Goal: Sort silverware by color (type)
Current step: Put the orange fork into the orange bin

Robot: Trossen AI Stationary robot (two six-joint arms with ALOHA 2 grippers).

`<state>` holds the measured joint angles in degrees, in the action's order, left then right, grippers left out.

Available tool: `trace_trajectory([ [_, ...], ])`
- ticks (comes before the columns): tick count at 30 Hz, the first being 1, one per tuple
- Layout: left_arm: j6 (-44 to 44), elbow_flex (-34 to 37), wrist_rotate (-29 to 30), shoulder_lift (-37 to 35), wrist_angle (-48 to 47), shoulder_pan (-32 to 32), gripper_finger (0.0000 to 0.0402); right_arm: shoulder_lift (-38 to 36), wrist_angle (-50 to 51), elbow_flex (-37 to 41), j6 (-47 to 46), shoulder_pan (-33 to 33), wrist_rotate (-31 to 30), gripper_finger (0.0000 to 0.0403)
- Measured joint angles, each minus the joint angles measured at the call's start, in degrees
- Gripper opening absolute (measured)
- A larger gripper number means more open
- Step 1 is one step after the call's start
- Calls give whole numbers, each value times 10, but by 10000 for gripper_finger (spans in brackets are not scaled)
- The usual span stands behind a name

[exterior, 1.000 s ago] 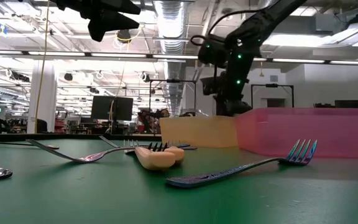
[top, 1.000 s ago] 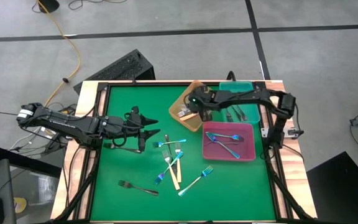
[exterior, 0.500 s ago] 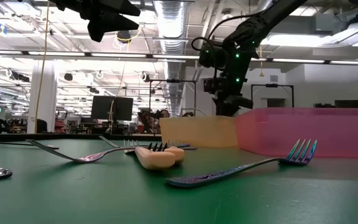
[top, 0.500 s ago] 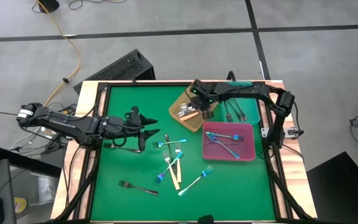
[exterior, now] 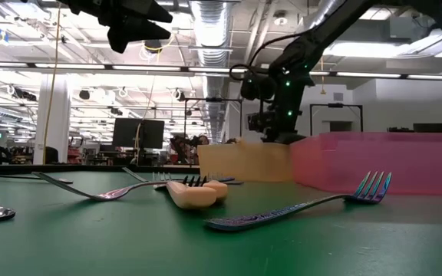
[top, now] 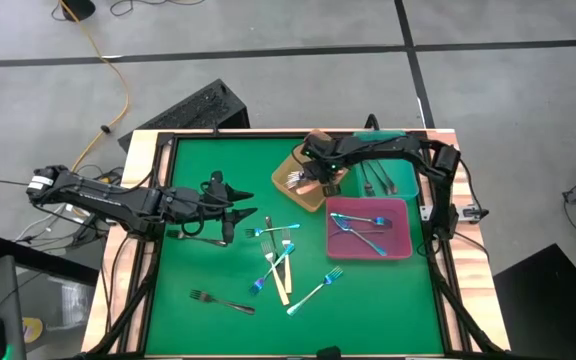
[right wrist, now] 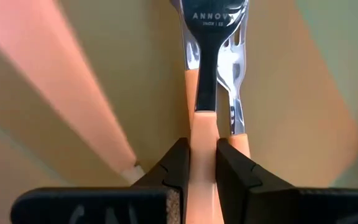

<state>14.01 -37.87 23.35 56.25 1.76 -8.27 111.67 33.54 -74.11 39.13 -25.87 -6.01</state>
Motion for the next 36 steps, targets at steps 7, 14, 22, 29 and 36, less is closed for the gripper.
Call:
trace_trajectory([
  [7,0,0,8,0,-10,0,183,-2,-1,0,-3,0,-1,75],
  [14,1,0,13,0,-10,0,183,-2,-2,0,-9,3,-7,76],
  [22,1,0,13,0,-11,0,183,-3,-5,1,-22,9,-27,186],
  [29,1,0,13,0,-14,0,183,-3,-7,1,-27,12,-29,206],
  [36,12,0,9,0,-39,0,183,-2,19,-15,-33,15,-38,207],
])
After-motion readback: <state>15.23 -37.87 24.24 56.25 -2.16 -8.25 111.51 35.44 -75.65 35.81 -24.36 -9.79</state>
